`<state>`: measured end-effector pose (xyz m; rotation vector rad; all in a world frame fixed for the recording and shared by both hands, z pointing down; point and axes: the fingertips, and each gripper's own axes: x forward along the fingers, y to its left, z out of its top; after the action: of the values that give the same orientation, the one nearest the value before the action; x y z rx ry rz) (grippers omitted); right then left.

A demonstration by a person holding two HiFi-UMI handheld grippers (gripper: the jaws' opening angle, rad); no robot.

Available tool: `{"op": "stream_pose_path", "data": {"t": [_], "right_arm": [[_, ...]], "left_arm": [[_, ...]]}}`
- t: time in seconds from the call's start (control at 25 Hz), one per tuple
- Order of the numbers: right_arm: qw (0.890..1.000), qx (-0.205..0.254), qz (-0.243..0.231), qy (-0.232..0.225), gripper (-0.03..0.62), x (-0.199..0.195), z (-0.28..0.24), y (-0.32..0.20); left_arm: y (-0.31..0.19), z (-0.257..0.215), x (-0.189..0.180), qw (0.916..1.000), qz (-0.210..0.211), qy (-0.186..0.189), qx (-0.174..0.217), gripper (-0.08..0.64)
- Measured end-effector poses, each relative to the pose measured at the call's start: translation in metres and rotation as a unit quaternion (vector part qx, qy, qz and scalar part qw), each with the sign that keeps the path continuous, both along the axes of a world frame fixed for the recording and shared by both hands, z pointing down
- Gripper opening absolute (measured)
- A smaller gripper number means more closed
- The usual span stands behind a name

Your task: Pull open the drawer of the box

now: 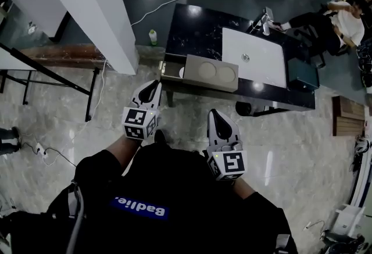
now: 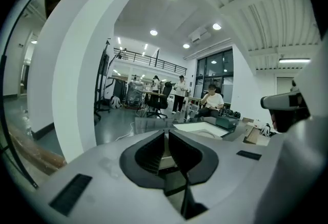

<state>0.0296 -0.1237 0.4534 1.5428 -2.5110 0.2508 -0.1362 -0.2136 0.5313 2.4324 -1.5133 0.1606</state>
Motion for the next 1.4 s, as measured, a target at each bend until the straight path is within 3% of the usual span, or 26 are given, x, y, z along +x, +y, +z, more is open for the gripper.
{"op": "stream_pose_path", "data": {"t": [0.36,0.64,1.08,1.4], "right_arm": [[0.998,0.008,-0.052,-0.021,0.0,0.049,-0.003,0.049],[0.996,0.008,-0.078,-0.043,0.0,0.084,0.0,0.08],[0.995,0.037,-0.085,-0.043,0.0,0.088,-0.02,0.099],[0.996,0.055,-0.065,-0.032,0.0,0.069,-0.036,0.108]], "left_arm": [[0.105,-0.065,0.103,0.9989,0.028,0.004,0.039,0.015],[0.157,-0.081,0.163,0.9976,0.039,-0.022,0.054,0.015],[0.192,-0.097,0.2,0.9911,0.083,-0.053,0.089,0.011],[0.197,-0.111,0.184,0.9863,0.116,-0.048,0.107,0.0]]}}
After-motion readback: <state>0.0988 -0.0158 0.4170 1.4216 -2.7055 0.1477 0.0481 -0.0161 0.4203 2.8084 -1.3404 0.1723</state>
